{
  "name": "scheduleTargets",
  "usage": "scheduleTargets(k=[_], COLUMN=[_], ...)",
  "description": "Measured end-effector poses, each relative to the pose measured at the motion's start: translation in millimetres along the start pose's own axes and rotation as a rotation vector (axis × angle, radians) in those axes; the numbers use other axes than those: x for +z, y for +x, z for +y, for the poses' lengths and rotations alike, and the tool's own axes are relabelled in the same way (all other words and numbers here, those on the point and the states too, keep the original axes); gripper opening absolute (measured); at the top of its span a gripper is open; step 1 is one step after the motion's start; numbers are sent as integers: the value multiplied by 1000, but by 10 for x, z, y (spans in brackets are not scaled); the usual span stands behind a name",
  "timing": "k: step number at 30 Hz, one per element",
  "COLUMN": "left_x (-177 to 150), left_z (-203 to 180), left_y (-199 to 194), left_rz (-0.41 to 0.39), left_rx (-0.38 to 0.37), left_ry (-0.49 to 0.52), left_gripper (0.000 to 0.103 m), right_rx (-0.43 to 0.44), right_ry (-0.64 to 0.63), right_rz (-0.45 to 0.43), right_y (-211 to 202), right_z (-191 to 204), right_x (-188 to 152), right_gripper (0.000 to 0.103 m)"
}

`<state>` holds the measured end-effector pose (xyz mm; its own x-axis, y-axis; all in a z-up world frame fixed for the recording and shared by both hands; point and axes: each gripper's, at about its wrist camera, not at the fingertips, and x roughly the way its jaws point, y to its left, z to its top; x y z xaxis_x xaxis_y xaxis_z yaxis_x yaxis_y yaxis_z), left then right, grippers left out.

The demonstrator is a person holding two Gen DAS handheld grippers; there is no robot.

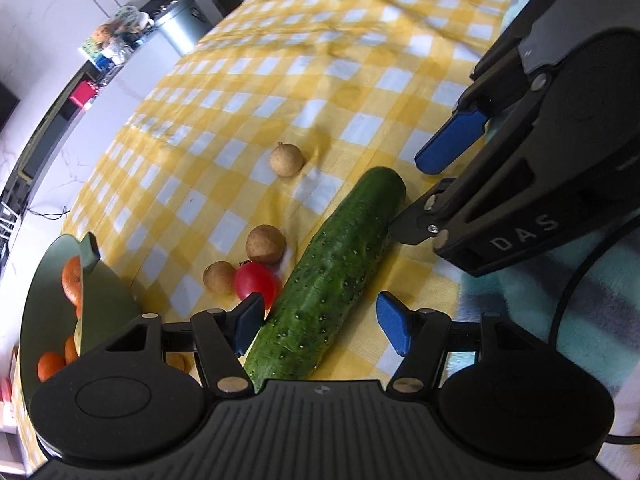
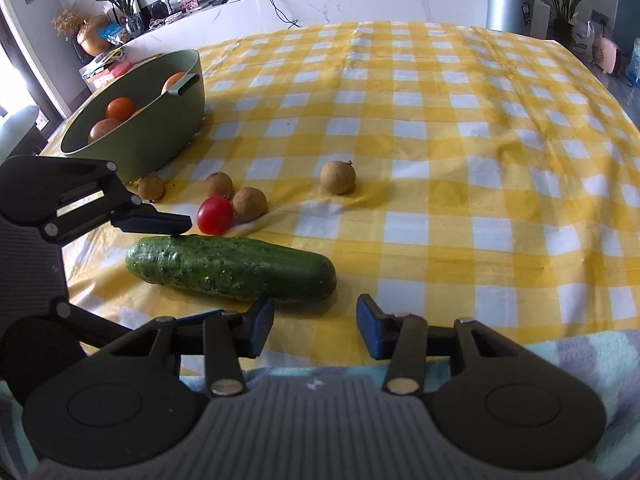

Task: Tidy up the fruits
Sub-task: 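Close the left tool around the middle of the green cucumber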

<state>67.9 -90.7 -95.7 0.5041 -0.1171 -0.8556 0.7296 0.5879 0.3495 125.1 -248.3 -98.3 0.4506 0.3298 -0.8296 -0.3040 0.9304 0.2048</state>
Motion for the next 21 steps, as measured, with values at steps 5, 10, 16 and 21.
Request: scheduleTargets(k=[5,10,16,21], left_x=[28,64,132,189], left_z=[109,159,154,185], left_y=[35,60,88,87], left_rz=[14,20,53,99], left_rx=[-59,-122,-120,-134], left_ry=[1,61,114,33], left_gripper=[74,69,52,50], right_rx=[2,0,4,9], right_ry=[3,4,14,29], right_rz=[-5,-8,-11,-15], right_y=[2,4,13,10], right_z=[-1,7,-4,-22], right_x=[-2,-4,7,16], right_gripper=[44,44,44,44])
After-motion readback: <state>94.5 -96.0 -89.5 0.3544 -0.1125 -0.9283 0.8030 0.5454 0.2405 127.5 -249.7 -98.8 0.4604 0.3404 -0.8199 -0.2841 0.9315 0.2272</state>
